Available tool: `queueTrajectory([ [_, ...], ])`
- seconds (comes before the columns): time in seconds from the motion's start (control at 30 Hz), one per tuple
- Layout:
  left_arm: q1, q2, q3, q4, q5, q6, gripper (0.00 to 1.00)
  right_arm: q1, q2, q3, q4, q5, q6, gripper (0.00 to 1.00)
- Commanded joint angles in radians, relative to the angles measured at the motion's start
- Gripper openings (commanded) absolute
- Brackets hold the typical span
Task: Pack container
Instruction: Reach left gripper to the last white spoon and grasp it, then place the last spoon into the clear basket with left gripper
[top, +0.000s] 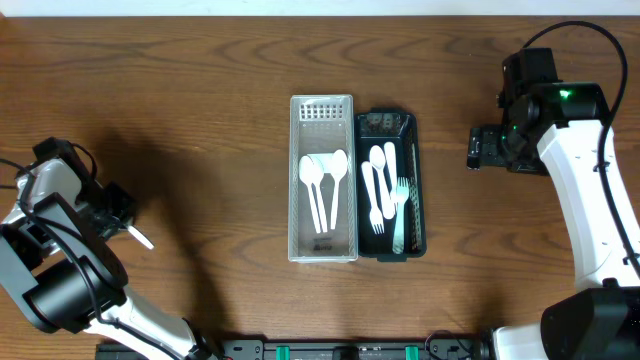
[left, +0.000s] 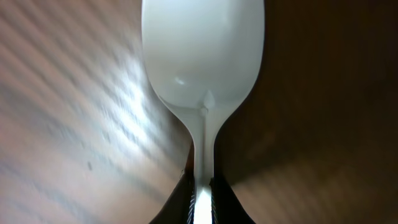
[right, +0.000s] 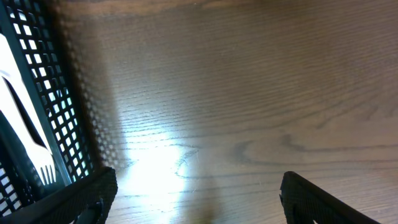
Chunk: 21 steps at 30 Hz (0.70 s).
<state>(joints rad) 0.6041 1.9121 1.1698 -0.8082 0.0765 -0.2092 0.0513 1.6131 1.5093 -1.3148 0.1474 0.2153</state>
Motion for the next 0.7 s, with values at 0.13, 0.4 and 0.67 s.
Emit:
queueTrajectory([
  [0.13,-0.152,-0.169,0.063,-0.134,0.037,0.016,0.08,-0.009,-0.002,0.001,0.012,0.006,-0.011,0.87],
  [0.4,-0.565,-0.435,0.164,-0.235,0.048,0.021,0.08,-0.009,-0.002,0.001,0.04,0.006,-0.011,0.87],
  [0.67,-0.964,-0.456,0.209,-0.183,0.047,-0.016,0.08,-0.009,-0.002,0.001,0.058,0.006,-0.011,0.88],
])
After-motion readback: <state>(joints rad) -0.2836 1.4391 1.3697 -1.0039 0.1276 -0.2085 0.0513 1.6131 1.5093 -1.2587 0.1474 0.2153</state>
